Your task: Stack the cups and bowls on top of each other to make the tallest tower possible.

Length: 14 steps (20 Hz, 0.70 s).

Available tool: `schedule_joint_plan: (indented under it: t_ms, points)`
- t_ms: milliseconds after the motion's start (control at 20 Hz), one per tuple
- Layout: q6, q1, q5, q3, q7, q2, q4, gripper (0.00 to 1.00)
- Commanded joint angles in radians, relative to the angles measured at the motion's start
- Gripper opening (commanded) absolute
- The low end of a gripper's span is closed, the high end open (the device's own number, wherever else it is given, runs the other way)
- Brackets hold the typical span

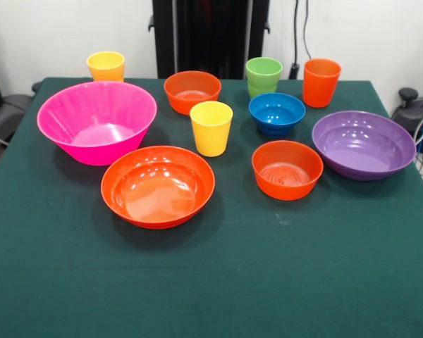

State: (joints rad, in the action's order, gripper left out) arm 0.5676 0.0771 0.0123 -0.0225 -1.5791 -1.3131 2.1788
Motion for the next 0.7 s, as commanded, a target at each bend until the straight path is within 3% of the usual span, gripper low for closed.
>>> schedule_joint_plan:
  t_ms: [50, 700]
  points:
    - [0.071, 0.041, 0.016, -0.103, 0.093, 0.014, 0.082, 1.00]
    - [0.068, 0.153, 0.012, -0.168, 0.203, -0.049, 0.160, 1.00]
